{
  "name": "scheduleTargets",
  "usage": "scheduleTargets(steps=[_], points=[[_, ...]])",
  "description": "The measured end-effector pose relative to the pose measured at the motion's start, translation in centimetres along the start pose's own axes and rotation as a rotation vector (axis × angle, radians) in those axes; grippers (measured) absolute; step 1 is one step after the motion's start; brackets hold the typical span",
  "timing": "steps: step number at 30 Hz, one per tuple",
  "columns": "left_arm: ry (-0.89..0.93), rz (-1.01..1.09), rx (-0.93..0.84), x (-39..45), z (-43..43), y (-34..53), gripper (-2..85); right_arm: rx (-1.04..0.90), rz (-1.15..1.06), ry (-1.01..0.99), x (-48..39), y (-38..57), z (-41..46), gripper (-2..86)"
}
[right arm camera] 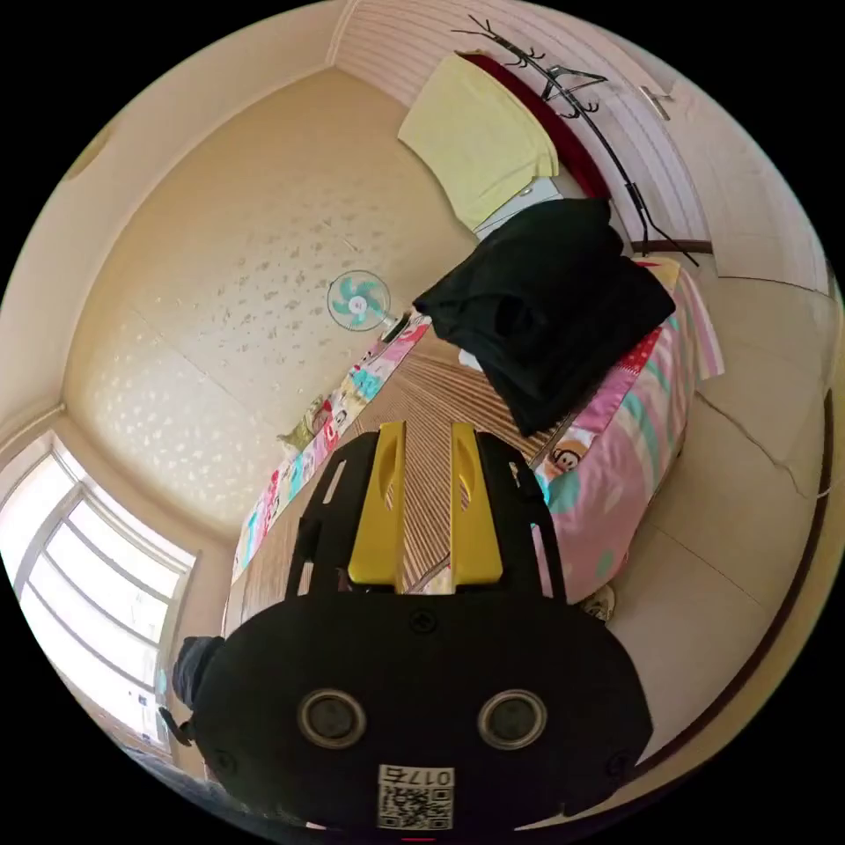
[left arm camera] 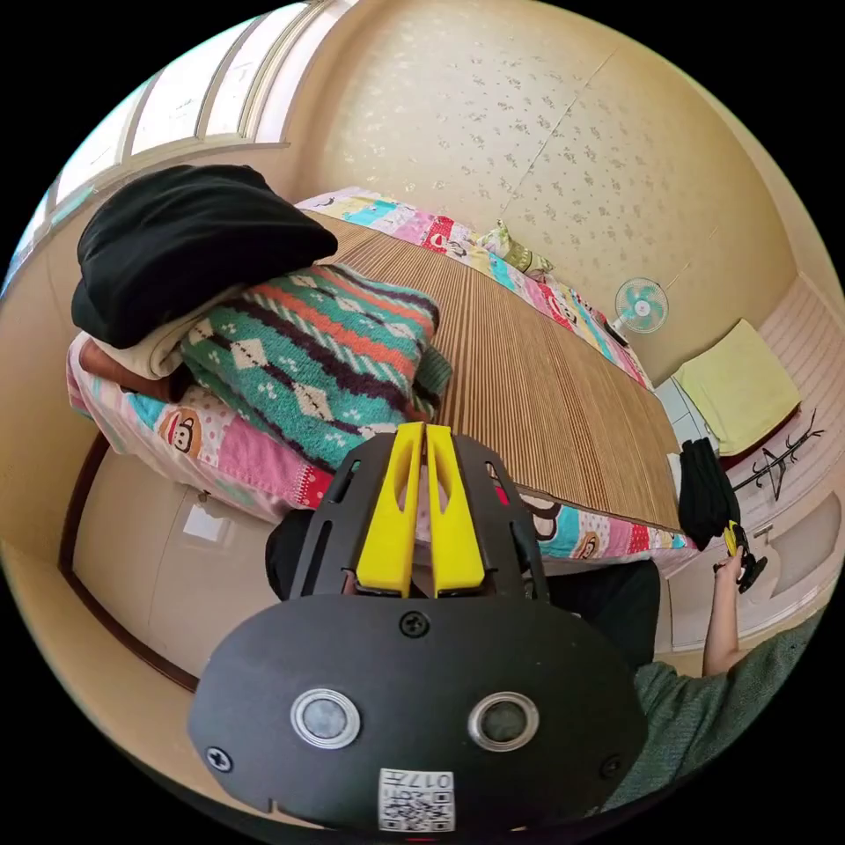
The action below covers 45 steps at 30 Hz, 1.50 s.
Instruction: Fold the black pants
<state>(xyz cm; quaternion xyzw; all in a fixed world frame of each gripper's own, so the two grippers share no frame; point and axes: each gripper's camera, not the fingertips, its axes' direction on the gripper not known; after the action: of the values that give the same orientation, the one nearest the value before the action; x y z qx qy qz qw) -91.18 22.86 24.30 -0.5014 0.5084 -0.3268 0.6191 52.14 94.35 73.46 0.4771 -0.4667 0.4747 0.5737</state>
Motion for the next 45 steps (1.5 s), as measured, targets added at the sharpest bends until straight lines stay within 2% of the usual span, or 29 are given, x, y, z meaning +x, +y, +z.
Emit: scheduleTargets(steps=[4, 7, 11, 15, 18, 23, 26, 28, 31, 33, 35, 37, 39, 40, 41, 42, 45], points=[[0.114, 0.011, -0.047, 0.5, 1.1, -1.5, -0.6, 0.169, 0.15, 0.012, 1.9, -5.3, -3.0, 10.1], [0.197, 0.016, -0.103, 0.9, 2.8, -2.5, -0.6, 0.139, 0.225, 0.077, 2.9, -8.0, -2.1, 10.9], [0.274, -0.019, -0.157, 0.7, 4.2, -3.4, -0.7, 0.057, 0.353, 0.02, 3.1, -8.9, 0.0, 5.3], [0.3, -0.036, -0.174, -0.4, 4.5, -4.0, -0.9, -0.009, 0.191, -0.07, -2.5, -7.5, -0.1, 3.5], [0.313, -0.068, -0.175, -1.4, 4.5, -4.4, -1.0, -0.118, 0.056, -0.166, -8.1, -3.0, 0.5, 2.8], [0.341, -0.081, -0.186, -1.9, 5.1, -5.4, -1.0, -0.507, -0.093, -0.292, -14.0, 10.6, 6.7, 1.6], [0.344, -0.072, -0.215, -1.6, 5.8, -6.2, -1.0, -0.738, -0.078, -0.302, -14.1, 19.5, 10.7, 1.4], [0.357, -0.066, -0.227, -1.4, 6.0, -6.7, -1.0, -0.813, -0.018, -0.316, -13.6, 23.6, 11.5, 1.4], [0.376, -0.041, -0.237, -1.1, 5.8, -7.6, -1.0, -0.703, -0.032, -0.45, -14.1, 25.0, 7.9, 1.8], [0.378, -0.017, -0.238, -0.8, 5.7, -8.0, -1.0, -0.573, -0.057, -0.356, -14.1, 23.3, 5.0, 2.6], [0.381, -0.001, -0.246, -0.6, 6.0, -8.1, -1.0, -0.407, -0.035, -0.133, -12.2, 20.1, 2.2, 5.5], [0.389, 0.01, -0.26, -0.3, 6.6, -8.3, -1.0, -0.346, 0.005, 0.023, -9.7, 18.0, 1.8, 8.4], [0.407, 0.011, -0.277, -0.1, 7.5, -8.5, -1.0, -0.368, 0.031, 0.175, -6.9, 16.6, 3.5, 8.8], [0.41, 0.003, -0.276, -0.2, 7.6, -8.6, -1.0, -0.427, 0.1, 0.179, -4.7, 16.1, 5.3, 7.4], [0.425, -0.018, -0.272, -0.4, 7.7, -8.7, -1.0, -0.44, 0.16, 0.044, -3.7, 15.7, 6.3, 4.9], [0.449, -0.032, -0.262, -0.5, 7.6, -8.9, -1.0, -0.421, 0.172, -0.004, -3.8, 15.4, 6.3, 4.5], [0.46, -0.024, -0.251, -0.3, 7.0, -9.3, -1.0, -0.39, 0.022, -0.046, -9.9, 13.9, 5.9, 3.0]])
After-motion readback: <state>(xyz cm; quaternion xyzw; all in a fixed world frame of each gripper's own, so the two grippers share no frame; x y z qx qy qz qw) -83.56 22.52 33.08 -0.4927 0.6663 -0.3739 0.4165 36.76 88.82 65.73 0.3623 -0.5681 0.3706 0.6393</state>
